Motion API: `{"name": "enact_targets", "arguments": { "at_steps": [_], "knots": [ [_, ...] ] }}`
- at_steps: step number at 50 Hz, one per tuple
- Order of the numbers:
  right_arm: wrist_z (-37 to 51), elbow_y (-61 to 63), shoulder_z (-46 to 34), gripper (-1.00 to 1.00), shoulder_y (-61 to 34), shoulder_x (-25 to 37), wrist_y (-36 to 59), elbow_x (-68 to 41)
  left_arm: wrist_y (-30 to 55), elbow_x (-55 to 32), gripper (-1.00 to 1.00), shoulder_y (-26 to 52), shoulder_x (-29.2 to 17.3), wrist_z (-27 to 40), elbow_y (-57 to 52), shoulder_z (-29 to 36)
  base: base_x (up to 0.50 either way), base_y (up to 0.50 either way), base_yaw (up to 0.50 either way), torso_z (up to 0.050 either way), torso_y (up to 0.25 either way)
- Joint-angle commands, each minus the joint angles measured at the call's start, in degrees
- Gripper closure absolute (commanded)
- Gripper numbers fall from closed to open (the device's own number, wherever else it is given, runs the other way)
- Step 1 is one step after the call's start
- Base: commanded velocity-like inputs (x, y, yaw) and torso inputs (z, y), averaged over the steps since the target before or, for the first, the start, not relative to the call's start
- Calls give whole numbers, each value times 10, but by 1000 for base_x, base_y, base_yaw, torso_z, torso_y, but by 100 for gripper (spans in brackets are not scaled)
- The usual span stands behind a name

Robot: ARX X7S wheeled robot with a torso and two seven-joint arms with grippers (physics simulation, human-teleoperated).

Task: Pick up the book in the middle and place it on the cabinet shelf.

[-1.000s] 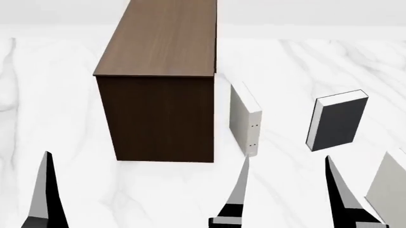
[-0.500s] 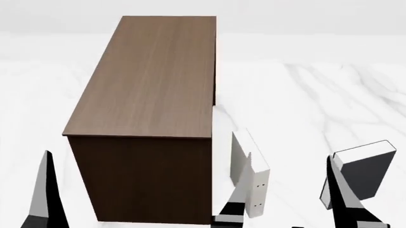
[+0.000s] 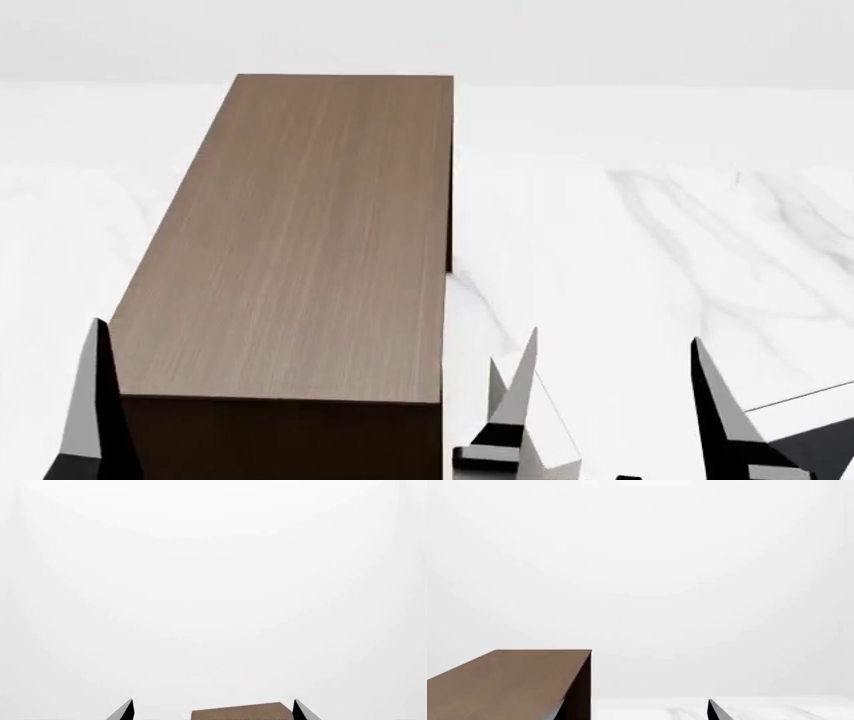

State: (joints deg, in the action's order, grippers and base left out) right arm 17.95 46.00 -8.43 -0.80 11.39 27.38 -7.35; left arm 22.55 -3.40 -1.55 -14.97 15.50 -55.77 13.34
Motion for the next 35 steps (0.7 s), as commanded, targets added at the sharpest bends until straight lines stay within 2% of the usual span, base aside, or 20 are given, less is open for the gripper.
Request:
{"name": "enact_targets", "arguments": {
  "at_steps": [1, 7, 35],
  "knots": [
    [-1, -6, 7, -100, 12, 1, -33, -14, -3, -1, -100, 0, -4, 6, 5, 5, 0, 0, 0, 0, 0],
    [1, -11, 18, -100, 19, -3, -54, -36, -4, -3, -100, 1, -7, 9, 4, 5, 0, 0, -66, 0, 0],
    [28, -13, 5, -100, 13, 17, -50, -39, -2, -32, -100, 4, -14, 20, 1, -4, 0, 0, -500, 0, 0]
  ]
}}
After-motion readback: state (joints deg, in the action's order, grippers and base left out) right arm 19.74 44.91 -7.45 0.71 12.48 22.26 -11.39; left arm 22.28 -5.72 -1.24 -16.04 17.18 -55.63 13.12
